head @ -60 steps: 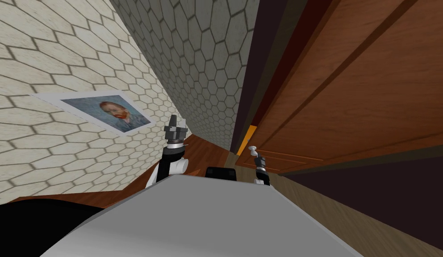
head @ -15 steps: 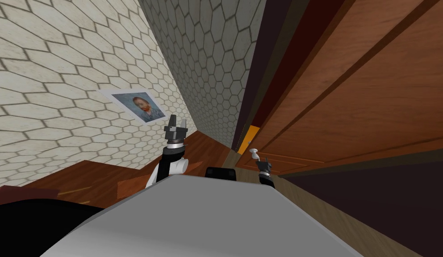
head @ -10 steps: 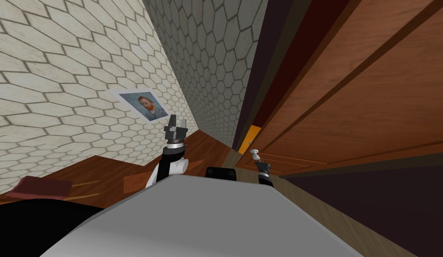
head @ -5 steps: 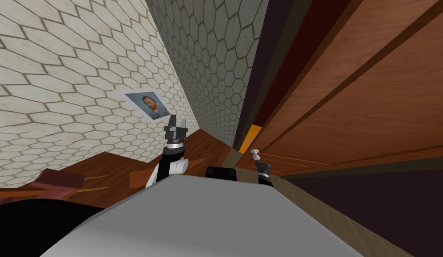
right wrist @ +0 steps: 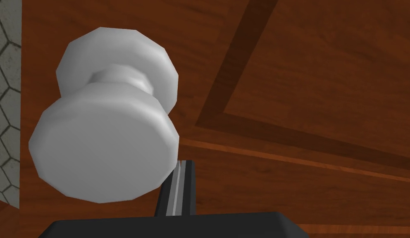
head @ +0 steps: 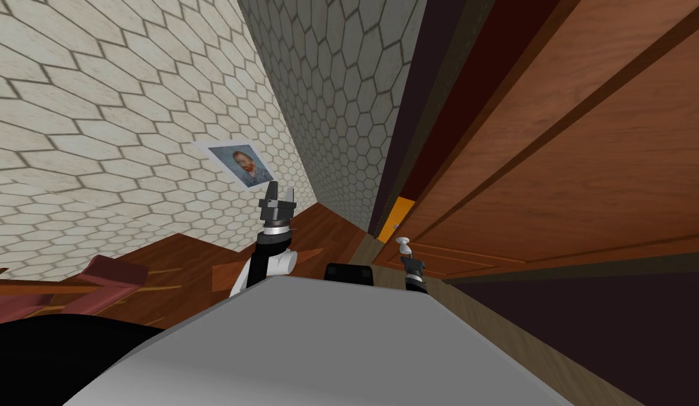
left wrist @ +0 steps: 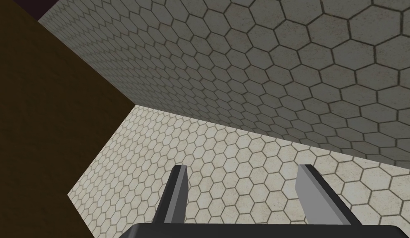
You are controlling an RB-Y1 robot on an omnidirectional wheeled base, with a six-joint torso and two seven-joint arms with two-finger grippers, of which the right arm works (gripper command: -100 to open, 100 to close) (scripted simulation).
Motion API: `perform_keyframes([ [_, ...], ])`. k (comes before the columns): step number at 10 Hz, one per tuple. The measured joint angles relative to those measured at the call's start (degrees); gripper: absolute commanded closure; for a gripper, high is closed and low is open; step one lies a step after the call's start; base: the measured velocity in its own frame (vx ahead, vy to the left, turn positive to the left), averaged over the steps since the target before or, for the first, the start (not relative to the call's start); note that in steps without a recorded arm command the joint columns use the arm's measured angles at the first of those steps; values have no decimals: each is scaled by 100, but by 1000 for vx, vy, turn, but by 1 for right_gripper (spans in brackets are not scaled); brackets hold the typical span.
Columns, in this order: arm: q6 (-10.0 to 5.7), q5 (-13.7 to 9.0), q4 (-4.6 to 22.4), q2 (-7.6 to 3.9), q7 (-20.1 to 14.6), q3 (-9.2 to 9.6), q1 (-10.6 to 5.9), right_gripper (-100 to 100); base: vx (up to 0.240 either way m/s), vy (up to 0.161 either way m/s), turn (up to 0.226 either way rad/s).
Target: Pull the door open
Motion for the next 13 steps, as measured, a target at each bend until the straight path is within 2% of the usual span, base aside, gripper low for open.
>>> perform_keyframes([
  [1,67,-13,-90,-12,-7,-8,40,-100,-32,-8,52],
  [2,8,-57,40,-29,-133,25,-33,-100,-37,-16,72],
  [5,1,-138,-106,-16,-335,91,95,-100,-32,-23,35],
  [7,39,-222,-294,-9,-518,149,248,-100,-71,-28,78],
  [9,-77,-322,-52,-28,-843,223,91,-100,-47,-6,23],
  [10,-4,-340,-216,-20,-848,225,197,-100,-44,-14,56],
  [11,-17,-382,-160,-46,-963,257,165,-100,-36,-20,17],
  [13,0,-414,-231,-8,-1029,276,204,-100,-17,-3,20],
])
